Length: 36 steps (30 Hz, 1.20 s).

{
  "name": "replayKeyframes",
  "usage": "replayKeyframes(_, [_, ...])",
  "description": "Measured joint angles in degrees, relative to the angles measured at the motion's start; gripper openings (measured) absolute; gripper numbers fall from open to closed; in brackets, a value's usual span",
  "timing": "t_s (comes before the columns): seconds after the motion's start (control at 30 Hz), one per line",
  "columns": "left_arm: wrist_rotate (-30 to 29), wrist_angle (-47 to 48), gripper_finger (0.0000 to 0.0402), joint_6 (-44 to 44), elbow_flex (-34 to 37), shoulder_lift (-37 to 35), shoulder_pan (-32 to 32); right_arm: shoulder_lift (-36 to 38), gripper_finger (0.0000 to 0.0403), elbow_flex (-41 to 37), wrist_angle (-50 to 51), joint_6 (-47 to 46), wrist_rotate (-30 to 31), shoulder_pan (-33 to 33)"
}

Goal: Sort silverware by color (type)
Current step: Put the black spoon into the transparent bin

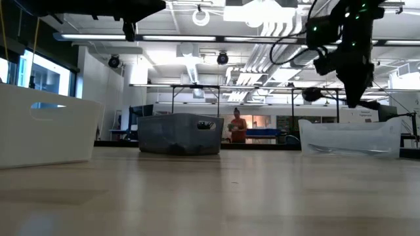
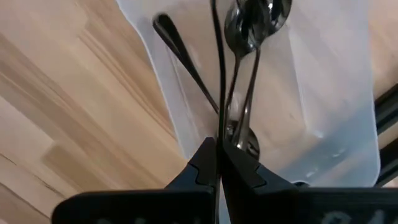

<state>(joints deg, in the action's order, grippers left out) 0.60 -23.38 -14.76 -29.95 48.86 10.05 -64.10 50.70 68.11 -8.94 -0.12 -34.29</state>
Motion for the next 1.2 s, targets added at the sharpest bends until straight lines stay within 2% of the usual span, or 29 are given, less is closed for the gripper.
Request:
replayKeyframes(0.2, [0.00,-0.04,0.0000,0.02,0.00,0.00,-0.01,-7.92,0.0000,0.00,0.27,6.03,1.08,-2.82])
replayKeyframes(0.5, [0.02,-0.58,0.0000,0.00,0.00,0.00,-0.01,-16.97,0.0000,0.00,0.13,9.43,3.27,-6.46])
replayKeyframes(1.2, [-0.42,-0.49,0.0000,-0.10,0.00,0.00,-0.01,-27.63,0.0000,0.00,-6.44,9.37,3.36,-7.10])
